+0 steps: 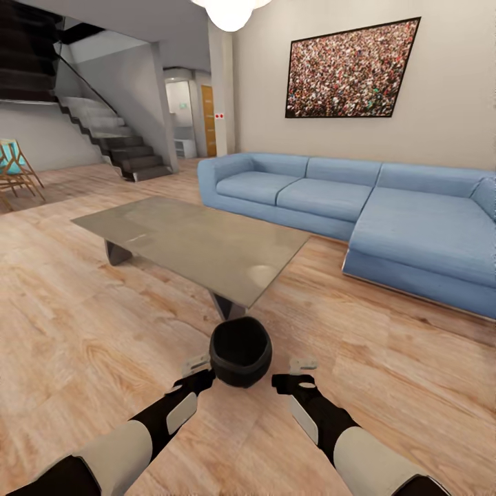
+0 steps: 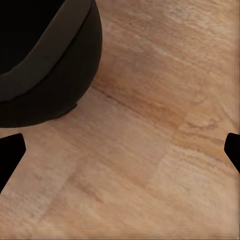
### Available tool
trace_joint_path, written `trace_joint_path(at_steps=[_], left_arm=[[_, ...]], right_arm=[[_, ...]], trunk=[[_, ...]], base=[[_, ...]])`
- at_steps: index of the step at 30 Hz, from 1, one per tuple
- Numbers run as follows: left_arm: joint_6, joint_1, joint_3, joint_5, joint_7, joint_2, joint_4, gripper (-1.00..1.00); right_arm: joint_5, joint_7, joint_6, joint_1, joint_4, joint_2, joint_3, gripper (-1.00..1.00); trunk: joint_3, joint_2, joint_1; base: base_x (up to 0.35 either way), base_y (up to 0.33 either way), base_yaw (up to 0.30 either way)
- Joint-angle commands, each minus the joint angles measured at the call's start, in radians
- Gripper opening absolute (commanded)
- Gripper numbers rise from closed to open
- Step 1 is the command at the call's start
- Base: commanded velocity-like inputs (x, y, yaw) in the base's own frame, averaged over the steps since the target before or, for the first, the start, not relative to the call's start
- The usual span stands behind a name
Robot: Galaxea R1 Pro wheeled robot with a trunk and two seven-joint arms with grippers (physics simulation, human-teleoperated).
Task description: Place each of the two pumpkins and all three candles from the living room inside a cabinet in the living room (use any cabinet), then make sure every cabinet is closed, and position the cauldron so it is next to a table in the living room.
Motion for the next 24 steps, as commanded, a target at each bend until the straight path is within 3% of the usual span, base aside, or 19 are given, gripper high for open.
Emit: trace_joint_path(at_steps=[1, 15, 24], left_arm=[[-0.008, -0.001, -0.010, 0.010, 0.005, 0.000, -0.001, 1.00], [0.015, -0.001, -0.011, 0.012, 0.008, 0.001, -0.001, 1.00], [0.023, -0.001, -0.011, 0.012, 0.008, 0.005, -0.001, 1.00]], right_arm=[[-0.006, -0.008, 0.004, -0.001, -0.002, -0.001, 0.008, 1.00], [-0.006, -0.008, 0.005, -0.001, -0.008, -0.002, 0.006, 1.00], [-0.005, -0.008, -0.016, -0.001, -0.007, -0.002, 0.007, 1.00]], trunk=[[-0.001, 0.000, 0.000], [0.053, 0.003, -0.007], [0.088, 0.005, -0.011]], base=[[-0.057, 0.000, 0.000], [-0.010, 0.000, 0.000], [-0.309, 0.000, 0.000]])
